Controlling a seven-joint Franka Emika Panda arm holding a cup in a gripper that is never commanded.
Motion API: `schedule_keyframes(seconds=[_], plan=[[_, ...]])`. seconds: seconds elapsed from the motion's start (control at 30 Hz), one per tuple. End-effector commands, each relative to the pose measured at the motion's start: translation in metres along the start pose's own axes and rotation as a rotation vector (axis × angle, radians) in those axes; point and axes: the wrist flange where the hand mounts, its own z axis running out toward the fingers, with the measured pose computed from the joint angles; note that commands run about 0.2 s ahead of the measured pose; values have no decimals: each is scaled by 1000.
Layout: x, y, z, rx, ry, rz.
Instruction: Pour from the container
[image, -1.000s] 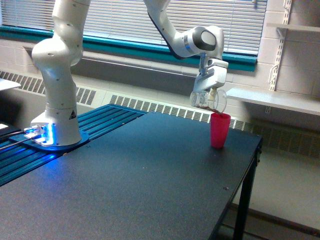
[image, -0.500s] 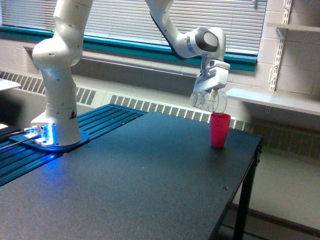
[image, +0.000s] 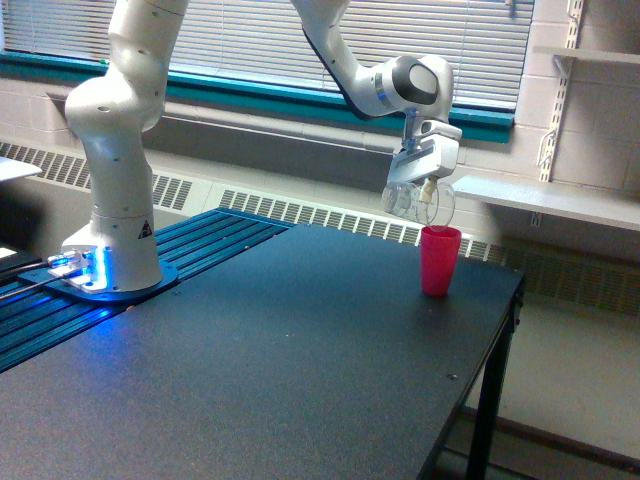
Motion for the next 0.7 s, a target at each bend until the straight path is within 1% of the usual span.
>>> schedule_keyframes(seconds=[0.03,0.63,0.7], plan=[[1,5,-7,17,17,7],[-5,39,-22,68,58,83],[-5,44,-23,66,64,97]])
